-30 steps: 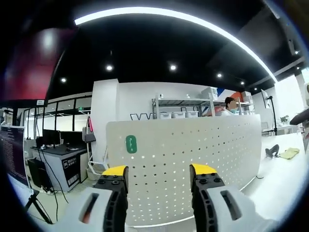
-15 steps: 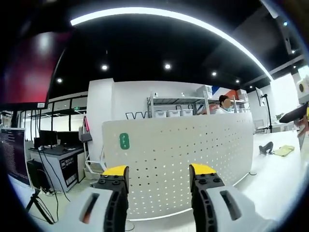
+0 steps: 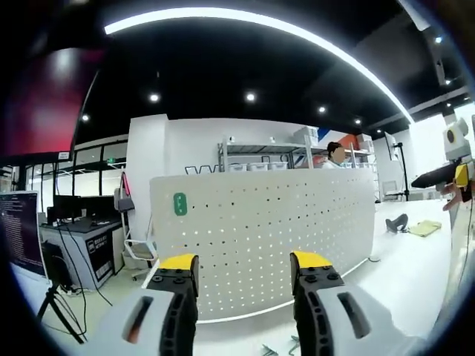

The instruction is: Insert the hook assembly into the mounting plate slot until the hook locks in place.

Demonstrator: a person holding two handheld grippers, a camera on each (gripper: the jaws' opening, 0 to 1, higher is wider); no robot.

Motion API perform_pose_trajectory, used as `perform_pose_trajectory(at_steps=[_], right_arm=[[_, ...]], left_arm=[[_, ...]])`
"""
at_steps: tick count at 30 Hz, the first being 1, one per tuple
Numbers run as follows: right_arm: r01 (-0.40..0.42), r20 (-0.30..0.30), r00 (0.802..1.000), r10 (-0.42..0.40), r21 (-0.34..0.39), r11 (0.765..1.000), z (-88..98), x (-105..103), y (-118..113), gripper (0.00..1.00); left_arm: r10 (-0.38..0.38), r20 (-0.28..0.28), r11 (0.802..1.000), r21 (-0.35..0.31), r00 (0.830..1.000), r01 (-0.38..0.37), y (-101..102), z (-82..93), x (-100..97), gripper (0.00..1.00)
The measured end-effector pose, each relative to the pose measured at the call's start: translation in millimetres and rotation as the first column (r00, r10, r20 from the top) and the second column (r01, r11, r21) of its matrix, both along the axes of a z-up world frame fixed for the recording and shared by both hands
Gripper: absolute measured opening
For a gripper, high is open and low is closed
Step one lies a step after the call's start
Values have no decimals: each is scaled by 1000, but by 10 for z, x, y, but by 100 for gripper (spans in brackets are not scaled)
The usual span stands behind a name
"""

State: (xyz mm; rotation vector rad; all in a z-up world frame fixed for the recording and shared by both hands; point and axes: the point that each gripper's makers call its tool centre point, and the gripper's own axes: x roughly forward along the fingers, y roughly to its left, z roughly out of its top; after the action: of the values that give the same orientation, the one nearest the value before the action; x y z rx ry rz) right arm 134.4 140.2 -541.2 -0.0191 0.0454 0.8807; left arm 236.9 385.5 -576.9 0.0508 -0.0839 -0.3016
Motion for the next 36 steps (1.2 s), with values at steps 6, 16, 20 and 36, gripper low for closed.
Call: perform_pose_trajectory(at_steps=[6, 16, 20, 36], right_arm=[[-4, -7, 1000, 4, 1, 1000, -43, -21, 11, 74], [-10, -35, 999, 10, -2, 1000, -185, -39, 32, 74], [-11, -47, 999, 11, -3, 1000, -244, -37, 39, 74], [-7, -111, 994, 4, -28, 1000, -564, 37, -61, 72]], left_arm=[[-33, -22, 999, 0, 999, 33, -76, -59, -135, 52], [-74, -99, 997, 31, 992, 78, -165, -284, -356, 51], [-89, -127, 995, 22, 988, 92, -204, -343, -426, 51], [-141, -203, 987, 50, 969, 154, -390, -604, -675, 49]])
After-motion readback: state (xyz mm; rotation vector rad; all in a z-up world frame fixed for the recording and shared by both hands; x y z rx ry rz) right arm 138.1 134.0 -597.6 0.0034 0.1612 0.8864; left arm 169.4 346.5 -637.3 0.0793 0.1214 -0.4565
